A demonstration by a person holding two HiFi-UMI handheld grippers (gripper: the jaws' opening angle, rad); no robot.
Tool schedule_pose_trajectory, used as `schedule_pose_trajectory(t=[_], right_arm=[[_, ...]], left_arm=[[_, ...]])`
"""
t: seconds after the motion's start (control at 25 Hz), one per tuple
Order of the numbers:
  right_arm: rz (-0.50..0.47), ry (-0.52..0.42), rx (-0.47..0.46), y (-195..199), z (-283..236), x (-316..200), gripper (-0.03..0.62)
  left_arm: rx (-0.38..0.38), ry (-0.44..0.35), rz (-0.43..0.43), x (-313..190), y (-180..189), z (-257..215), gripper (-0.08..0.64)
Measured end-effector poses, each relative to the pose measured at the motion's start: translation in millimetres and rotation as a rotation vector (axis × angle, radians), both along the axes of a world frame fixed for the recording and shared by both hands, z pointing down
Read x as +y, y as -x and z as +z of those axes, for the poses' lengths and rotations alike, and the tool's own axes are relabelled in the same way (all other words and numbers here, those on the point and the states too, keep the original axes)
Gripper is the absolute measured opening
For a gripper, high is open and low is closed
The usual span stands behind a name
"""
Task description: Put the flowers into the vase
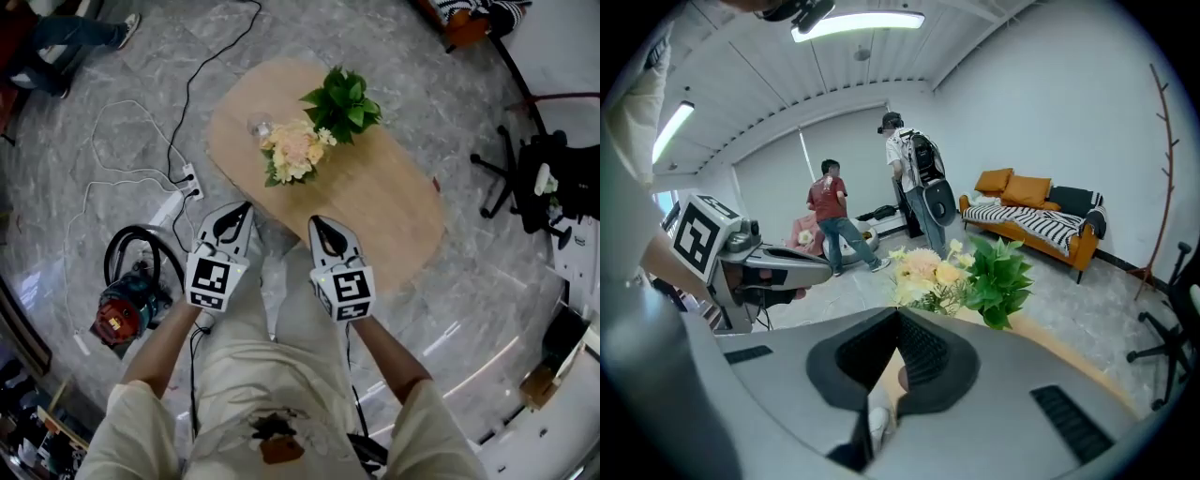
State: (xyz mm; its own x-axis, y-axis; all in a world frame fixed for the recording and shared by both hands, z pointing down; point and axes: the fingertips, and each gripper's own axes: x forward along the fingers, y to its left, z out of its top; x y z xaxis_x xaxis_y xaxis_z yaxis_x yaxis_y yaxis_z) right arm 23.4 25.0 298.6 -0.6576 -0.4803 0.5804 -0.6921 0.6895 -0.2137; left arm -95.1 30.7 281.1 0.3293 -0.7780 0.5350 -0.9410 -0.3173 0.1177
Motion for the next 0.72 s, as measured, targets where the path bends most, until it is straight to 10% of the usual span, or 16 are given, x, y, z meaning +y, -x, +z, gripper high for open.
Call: schedule_pose_trajectory(t=[0.72], right_arm=[[0.027, -0.123, -0.141, -8.5, -134.3, 38.5, 0.006]], left_arm=[[0.048, 0.078, -0.076, 60.1, -50.8, -94.9, 0.009]])
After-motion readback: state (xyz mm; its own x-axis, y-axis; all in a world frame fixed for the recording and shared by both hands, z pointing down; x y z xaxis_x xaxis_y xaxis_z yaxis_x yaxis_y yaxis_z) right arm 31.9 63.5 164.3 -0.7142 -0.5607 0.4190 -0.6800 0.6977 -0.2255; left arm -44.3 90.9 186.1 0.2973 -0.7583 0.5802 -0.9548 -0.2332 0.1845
